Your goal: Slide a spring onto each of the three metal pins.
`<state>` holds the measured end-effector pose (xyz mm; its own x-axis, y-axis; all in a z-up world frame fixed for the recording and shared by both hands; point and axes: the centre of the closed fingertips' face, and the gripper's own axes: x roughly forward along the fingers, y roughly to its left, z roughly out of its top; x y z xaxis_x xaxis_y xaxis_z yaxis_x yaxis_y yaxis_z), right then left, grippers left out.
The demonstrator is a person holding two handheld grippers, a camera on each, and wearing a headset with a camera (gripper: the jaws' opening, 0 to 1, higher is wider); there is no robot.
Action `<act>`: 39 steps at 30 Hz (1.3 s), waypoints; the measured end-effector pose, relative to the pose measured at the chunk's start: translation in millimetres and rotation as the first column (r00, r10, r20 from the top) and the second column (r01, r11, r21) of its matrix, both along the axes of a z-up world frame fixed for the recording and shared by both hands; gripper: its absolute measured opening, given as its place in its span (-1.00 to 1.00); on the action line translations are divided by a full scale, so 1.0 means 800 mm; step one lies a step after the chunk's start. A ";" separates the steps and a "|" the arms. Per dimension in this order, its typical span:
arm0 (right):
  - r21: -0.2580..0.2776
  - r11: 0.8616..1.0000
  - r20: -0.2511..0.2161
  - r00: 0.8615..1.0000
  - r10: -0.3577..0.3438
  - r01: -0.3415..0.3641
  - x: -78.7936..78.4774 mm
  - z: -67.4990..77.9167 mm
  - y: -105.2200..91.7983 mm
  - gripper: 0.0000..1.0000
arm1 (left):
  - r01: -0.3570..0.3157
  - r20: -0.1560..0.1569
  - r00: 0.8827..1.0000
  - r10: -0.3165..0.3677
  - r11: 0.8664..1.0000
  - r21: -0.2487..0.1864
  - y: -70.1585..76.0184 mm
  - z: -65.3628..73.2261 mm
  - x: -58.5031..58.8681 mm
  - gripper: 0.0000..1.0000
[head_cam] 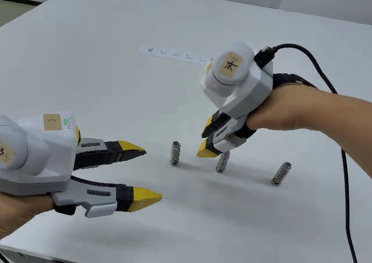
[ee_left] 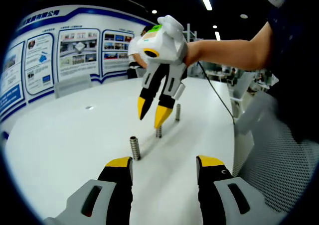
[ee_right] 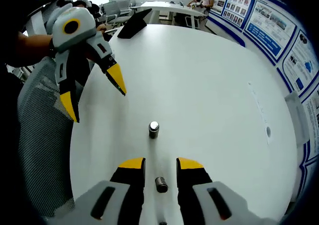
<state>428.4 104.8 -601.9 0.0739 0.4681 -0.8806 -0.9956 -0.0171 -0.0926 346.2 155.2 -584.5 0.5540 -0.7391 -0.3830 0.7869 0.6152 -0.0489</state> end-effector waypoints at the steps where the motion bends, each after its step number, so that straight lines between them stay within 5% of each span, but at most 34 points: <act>1: 0.008 1.000 0.000 1.000 -0.010 0.010 0.001 0.002 -0.004 -0.49 | 0.000 -0.001 1.000 0.000 1.000 0.001 0.000 0.000 0.000 0.05; 20: 0.137 0.982 0.014 0.991 -0.134 0.130 0.011 0.021 -0.060 -0.31 | -0.010 -0.003 1.000 0.010 1.000 0.003 0.002 0.003 0.004 0.11; 39: 0.294 0.930 0.024 0.972 -0.235 0.218 0.007 0.038 -0.100 -0.05 | -0.009 -0.002 1.000 0.009 1.000 0.001 0.001 0.006 0.008 0.15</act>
